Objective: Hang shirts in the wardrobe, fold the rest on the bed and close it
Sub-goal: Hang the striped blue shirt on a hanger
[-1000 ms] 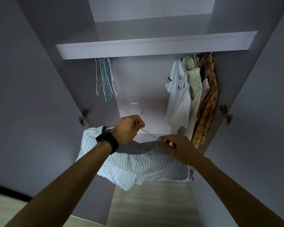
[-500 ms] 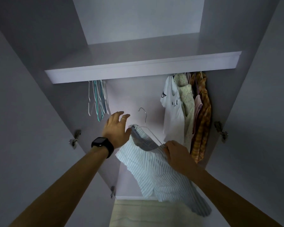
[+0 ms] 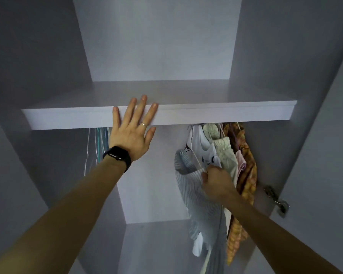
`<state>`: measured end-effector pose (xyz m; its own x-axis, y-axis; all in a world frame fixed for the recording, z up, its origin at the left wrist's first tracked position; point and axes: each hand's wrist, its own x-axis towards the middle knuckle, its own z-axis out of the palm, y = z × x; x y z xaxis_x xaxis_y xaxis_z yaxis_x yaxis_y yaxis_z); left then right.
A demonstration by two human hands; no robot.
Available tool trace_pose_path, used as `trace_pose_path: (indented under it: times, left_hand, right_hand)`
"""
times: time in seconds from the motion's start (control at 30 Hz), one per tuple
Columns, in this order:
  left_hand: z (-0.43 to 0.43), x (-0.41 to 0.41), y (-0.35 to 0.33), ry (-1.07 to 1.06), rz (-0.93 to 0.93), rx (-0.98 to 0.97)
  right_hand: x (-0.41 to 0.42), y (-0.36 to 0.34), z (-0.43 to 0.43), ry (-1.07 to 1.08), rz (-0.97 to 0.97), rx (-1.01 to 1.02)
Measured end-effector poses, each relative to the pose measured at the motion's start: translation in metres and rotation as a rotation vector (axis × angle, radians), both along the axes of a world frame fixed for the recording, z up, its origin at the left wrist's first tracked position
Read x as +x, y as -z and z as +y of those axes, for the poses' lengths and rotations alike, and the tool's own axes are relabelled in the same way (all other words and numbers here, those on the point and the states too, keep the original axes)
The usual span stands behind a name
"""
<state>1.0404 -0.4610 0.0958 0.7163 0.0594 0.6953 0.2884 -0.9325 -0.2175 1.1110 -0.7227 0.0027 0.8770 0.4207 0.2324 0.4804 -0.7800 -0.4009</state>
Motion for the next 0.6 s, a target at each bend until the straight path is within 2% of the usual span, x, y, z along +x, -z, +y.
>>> trace_pose_path:
  times: [0.23, 0.4, 0.6]
  left_hand:
    - [0.013, 0.037, 0.032, 0.081, -0.299, 0.067]
    - [0.013, 0.041, 0.032, 0.096, -0.372, 0.098]
    - [0.008, 0.043, 0.037, 0.103, -0.416, 0.051]
  right_hand:
    - [0.044, 0.019, 0.026, 0.148, -0.127, 0.058]
    - [0.061, 0.019, 0.021, 0.235, -0.247, 0.081]
    - [0.084, -0.002, 0.03, 0.303, -0.268, 0.083]
